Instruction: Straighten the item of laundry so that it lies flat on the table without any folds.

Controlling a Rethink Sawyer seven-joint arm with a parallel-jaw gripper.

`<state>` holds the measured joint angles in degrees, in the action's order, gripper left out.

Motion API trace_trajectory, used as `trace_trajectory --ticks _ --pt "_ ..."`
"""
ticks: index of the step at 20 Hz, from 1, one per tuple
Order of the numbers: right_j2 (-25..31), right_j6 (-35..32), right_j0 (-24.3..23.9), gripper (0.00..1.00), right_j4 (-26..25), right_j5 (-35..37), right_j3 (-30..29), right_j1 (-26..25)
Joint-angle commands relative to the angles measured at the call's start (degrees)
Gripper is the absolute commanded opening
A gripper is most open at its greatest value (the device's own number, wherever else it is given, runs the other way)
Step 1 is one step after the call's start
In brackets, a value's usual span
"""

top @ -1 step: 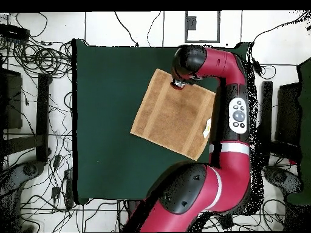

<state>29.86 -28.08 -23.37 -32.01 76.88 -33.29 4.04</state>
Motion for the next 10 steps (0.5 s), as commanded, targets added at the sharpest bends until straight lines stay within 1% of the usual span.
trace_trajectory --ticks 1,6,10 --pt "-1.9 -18.8 3.0 0.0 2.0 -2.1 -8.8 -0.7" --pt "-3.6 -18.8 4.1 0.0 2.0 -0.9 -7.3 -1.6" --pt "-5.2 -18.6 5.6 0.0 1.1 3.0 -3.4 -4.1"
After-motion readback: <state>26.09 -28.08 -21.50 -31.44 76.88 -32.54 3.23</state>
